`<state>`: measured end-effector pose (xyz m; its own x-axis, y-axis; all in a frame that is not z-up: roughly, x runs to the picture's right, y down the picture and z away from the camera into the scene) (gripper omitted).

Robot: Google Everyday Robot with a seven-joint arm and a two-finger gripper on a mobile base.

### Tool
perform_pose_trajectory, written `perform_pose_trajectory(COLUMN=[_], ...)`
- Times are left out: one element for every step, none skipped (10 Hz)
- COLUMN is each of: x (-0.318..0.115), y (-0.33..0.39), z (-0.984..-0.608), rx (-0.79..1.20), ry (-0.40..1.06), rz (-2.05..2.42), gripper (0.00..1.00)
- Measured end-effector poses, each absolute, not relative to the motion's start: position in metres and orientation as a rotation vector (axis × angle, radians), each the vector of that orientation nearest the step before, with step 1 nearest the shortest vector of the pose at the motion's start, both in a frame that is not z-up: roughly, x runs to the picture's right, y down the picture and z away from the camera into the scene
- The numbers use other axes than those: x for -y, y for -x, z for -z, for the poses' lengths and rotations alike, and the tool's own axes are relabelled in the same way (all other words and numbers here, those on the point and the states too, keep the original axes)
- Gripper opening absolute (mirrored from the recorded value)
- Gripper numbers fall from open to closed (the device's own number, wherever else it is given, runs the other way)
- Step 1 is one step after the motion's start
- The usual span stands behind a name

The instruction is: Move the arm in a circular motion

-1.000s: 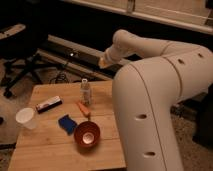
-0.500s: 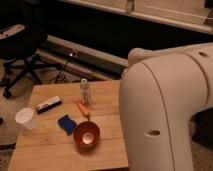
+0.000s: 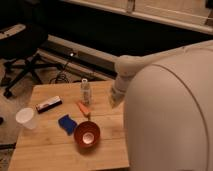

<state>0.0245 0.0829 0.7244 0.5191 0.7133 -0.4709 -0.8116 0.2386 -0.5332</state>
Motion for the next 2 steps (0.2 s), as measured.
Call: perform_pose_trajectory(x=[-0.082,-0.075], y=[-0.001,0.031], z=[-0.708,-0.689], rx=[-0.081,0.009], ry=[0.875,0.937], rz=[-1.043,-1.044], gripper=[0.00,0.00])
